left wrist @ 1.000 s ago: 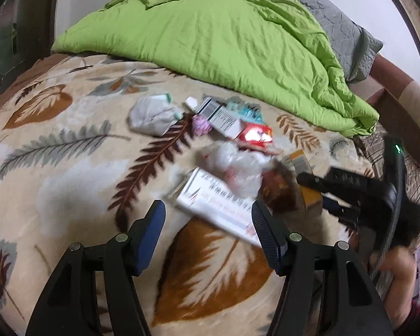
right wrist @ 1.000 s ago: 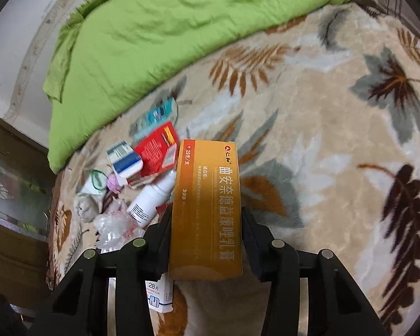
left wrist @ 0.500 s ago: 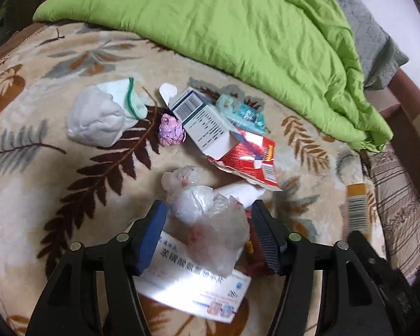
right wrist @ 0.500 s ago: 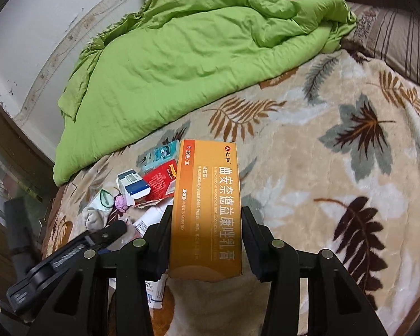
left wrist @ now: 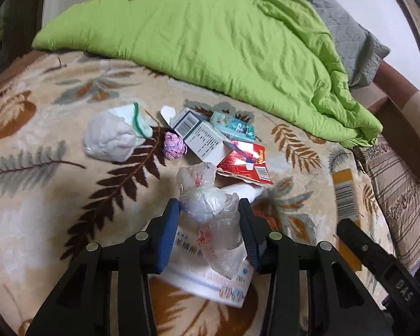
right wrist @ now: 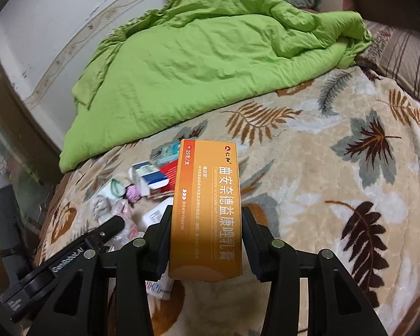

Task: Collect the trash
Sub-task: 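Grasp the clear plastic bag with the left tool, then carry both items to the red wastebasket and open both tools over it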

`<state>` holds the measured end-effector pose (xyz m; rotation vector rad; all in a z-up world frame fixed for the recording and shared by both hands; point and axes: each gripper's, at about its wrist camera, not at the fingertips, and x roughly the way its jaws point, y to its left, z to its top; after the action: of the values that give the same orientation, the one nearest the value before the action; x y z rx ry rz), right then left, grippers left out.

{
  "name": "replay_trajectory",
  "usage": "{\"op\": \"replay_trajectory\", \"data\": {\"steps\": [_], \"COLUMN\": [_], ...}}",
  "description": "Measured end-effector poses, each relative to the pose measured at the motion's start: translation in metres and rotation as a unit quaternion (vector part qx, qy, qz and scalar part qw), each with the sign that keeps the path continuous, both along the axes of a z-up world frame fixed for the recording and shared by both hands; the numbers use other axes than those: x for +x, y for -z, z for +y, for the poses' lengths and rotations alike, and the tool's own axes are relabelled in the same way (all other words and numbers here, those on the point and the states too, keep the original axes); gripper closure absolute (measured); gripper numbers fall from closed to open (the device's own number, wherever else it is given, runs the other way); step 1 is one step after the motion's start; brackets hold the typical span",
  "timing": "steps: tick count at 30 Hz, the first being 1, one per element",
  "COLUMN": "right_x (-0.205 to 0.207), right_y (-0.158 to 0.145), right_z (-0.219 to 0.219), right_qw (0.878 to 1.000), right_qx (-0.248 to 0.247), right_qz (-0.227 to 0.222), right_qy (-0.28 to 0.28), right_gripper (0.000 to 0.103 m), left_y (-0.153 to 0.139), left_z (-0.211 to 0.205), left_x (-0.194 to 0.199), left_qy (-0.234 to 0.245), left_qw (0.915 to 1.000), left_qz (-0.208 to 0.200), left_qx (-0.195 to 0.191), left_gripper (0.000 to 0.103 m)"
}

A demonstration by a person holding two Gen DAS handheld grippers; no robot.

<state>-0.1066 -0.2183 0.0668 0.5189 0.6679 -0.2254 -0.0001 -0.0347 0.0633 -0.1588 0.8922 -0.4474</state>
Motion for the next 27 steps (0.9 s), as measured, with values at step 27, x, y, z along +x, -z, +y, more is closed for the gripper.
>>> {"op": "replay_trajectory", "data": {"steps": [27], "right_x": [-0.071], "right_y": [-0.001], "right_z": [0.071], "right_qw": [0.990], "right_qx": [-0.092], "right_qz": [0.003], "right_qy": [-0.107], "right_gripper": [0.054], "left_y": [-0.019], "left_z": [0.046], "left_x": [-0.133], "left_qy": [-0.023], "left_qw": [0.9823], "left_qz": [-0.143], "left_qx": [0.118], "left_gripper": [0.061]}}
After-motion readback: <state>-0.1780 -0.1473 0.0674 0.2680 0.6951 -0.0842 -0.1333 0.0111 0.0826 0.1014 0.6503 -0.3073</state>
